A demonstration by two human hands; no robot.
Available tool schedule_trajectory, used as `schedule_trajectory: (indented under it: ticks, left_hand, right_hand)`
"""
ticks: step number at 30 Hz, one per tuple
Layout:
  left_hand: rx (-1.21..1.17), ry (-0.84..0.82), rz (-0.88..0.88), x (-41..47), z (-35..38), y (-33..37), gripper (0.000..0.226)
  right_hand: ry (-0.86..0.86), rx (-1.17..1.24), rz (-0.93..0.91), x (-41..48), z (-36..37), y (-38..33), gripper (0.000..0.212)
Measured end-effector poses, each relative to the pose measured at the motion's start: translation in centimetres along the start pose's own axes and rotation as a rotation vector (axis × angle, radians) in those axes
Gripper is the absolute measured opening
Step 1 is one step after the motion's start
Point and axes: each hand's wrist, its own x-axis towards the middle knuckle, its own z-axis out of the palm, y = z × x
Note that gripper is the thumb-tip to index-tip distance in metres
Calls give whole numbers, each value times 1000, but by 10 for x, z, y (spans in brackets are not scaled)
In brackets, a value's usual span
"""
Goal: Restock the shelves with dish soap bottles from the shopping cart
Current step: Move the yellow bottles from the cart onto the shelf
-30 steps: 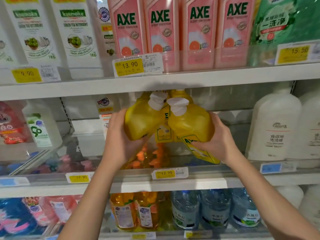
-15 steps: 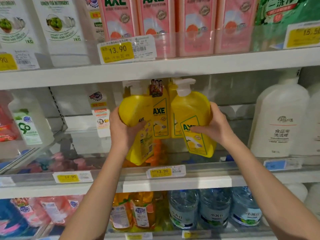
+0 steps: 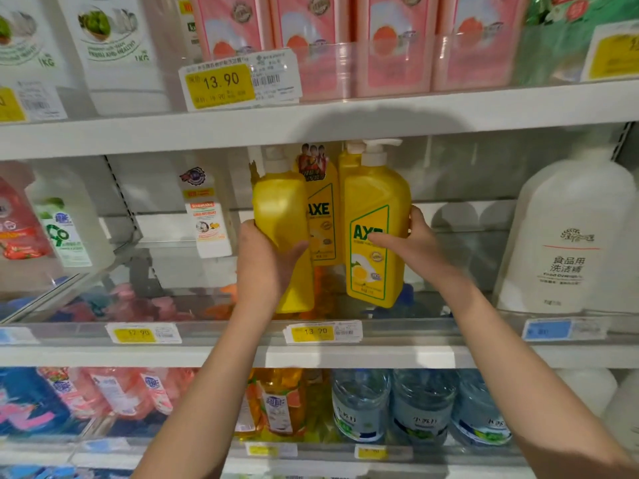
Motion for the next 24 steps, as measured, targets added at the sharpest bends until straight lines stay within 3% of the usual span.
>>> schedule_trajectory:
  ticks: [3, 5, 9, 12, 18, 24]
  left_hand:
    - [311, 88, 44, -7, 20, 20, 83]
    - [445, 21, 71, -12, 27, 30, 95]
    - [76, -329, -43, 9, 30, 10, 85]
    - [-19, -324, -114, 18, 27, -9, 83]
    - [94, -314, -86, 14, 38, -9, 54]
    - [122, -235, -83, 13, 51, -1, 48]
  right_hand:
    - [-10, -72, 32, -2, 1, 6, 51]
    - [-37, -106, 54, -4, 2, 12, 57]
    - [-85, -144, 42, -5, -2, 14, 58]
    - [-125, -151, 33, -1, -6, 13, 48]
    - [-165, -155, 0, 7, -7, 16, 43]
    - [-78, -235, -50, 14, -1, 25, 35]
